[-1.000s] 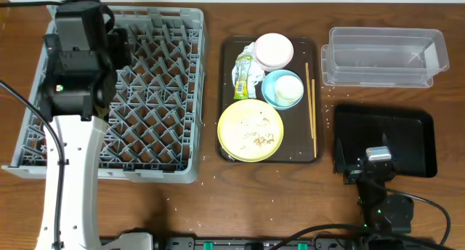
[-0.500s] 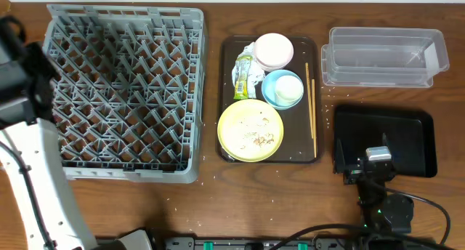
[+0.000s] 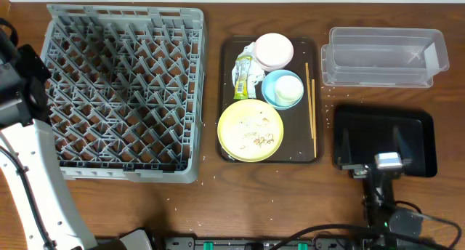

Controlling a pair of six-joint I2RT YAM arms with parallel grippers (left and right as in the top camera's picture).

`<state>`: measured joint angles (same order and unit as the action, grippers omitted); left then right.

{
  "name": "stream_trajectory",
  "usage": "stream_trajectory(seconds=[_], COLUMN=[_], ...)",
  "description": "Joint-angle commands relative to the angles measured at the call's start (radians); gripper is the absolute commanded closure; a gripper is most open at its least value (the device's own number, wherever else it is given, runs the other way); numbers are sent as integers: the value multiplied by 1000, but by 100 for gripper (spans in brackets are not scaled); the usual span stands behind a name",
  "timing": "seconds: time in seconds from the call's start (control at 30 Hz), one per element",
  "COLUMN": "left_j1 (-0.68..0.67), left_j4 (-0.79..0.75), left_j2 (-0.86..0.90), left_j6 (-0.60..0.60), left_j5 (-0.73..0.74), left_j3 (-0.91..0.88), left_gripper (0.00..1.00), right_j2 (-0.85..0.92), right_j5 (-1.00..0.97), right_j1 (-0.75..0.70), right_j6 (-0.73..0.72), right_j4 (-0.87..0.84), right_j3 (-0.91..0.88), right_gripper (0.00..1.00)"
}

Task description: Sort waste into correct bins and load items into the dishwasher

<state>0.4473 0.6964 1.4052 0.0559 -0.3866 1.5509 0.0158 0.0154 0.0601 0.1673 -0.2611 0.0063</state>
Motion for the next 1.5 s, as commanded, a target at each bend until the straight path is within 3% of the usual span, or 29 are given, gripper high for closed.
stream_trajectory(seconds=[0.0, 0.3, 0.5, 0.7, 0.97, 1.27, 1.37, 1.47], left_j1=[3, 3, 3, 3, 3, 3, 3, 3], left_j4=[0, 0, 0, 0, 0, 0, 0, 0], left_j2=[7, 7, 7, 7, 7, 7, 7, 7], left_j6=[-8, -8, -8, -8, -8, -8, -8, -8], left_j5=[6, 6, 6, 6, 6, 6, 6, 6], left_j3=[20, 20, 20, 20, 20, 20, 20, 20], left_gripper=[6, 6, 6, 6, 6, 6, 6, 6], right_j2=[-3, 18, 130, 411, 991, 1535, 1660, 1732], right_j5=[-82, -351, -317, -175, 125, 404, 449, 690], right_j1=[-14, -14, -14, -14, -14, 24, 63, 84], right_j6=[14, 14, 14, 111, 319, 320, 322, 328], right_j4=[-103, -661, -695, -468, -80, 507, 729, 833], right_j3=[-1, 5, 135, 428, 992, 1664, 1829, 1897], right_gripper=[1, 1, 1, 1, 1, 1, 1, 1])
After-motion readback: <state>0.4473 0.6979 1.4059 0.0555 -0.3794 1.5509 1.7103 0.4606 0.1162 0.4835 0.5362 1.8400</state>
